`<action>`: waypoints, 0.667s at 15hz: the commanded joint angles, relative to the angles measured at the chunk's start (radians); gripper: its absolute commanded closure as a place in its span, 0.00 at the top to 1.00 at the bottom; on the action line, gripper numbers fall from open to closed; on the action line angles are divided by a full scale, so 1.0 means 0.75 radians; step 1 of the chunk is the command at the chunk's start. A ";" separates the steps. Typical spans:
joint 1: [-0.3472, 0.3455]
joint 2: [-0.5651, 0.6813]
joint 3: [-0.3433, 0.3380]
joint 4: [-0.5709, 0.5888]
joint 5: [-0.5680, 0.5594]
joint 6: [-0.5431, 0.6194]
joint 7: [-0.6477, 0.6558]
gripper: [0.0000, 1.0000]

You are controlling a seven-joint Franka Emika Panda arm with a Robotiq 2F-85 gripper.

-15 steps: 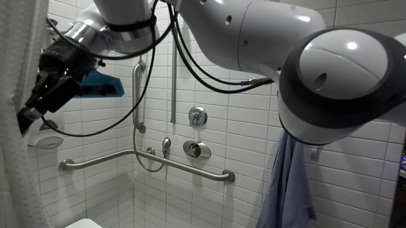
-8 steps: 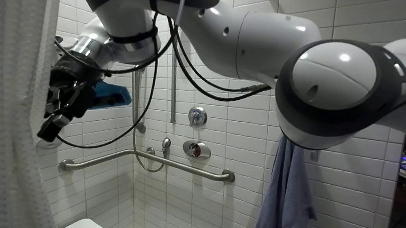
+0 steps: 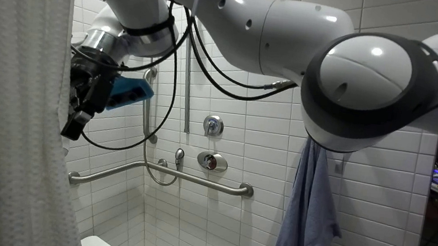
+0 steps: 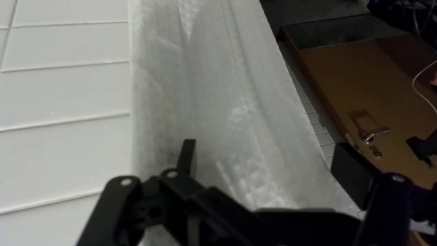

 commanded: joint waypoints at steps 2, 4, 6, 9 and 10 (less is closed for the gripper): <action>0.004 -0.074 -0.058 -0.026 -0.083 -0.036 0.106 1.00; 0.001 -0.088 -0.078 -0.028 -0.109 -0.055 0.150 1.00; -0.005 -0.099 -0.095 -0.029 -0.131 -0.072 0.186 1.00; -0.014 -0.112 -0.113 -0.031 -0.155 -0.101 0.246 1.00; -0.020 -0.116 -0.117 -0.031 -0.159 -0.111 0.271 1.00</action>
